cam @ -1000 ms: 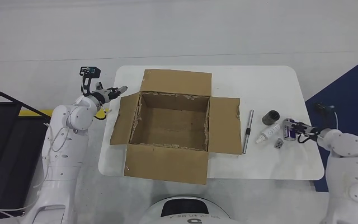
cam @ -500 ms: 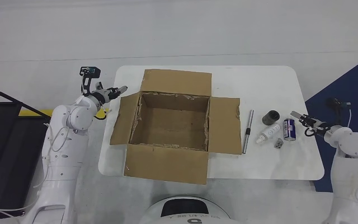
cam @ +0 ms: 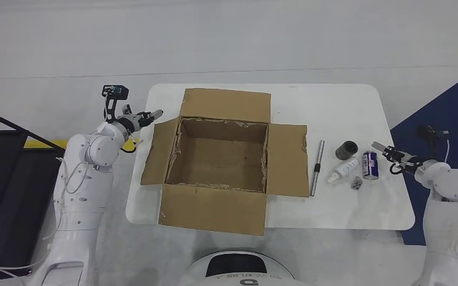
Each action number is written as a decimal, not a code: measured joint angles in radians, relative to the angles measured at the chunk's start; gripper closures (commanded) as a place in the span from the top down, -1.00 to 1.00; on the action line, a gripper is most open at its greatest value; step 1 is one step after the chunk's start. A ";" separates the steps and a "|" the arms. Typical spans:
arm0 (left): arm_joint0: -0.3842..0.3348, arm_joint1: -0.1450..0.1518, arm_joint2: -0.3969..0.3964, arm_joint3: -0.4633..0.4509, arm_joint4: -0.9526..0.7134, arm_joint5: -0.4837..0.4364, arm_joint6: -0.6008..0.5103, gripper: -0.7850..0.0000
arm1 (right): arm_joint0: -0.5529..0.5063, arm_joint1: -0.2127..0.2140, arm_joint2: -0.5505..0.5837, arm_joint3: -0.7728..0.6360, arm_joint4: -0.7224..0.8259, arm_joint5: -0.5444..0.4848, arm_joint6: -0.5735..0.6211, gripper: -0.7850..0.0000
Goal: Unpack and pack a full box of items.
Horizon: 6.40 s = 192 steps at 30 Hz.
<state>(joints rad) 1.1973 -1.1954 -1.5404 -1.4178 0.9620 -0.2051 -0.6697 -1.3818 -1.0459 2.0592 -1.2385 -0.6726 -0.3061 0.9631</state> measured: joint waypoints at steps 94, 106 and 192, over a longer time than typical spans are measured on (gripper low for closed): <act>0.000 0.000 0.000 0.000 0.000 0.000 0.000 1.00 | -0.012 0.149 -0.102 0.054 0.863 -0.148 0.404 -1.00; 0.000 0.000 0.000 0.000 0.000 0.000 0.000 1.00 | 0.167 0.153 -0.475 -0.223 0.996 -0.048 0.503 -1.00; 0.000 0.000 0.000 0.000 0.000 0.000 0.000 1.00 | 0.095 0.142 -0.554 -0.383 0.702 0.025 0.321 0.44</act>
<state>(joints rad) 1.1973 -1.1954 -1.5404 -1.4178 0.9620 -0.2051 -0.6697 -1.2867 -0.9042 1.5049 -1.6211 0.0291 -0.2815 1.2846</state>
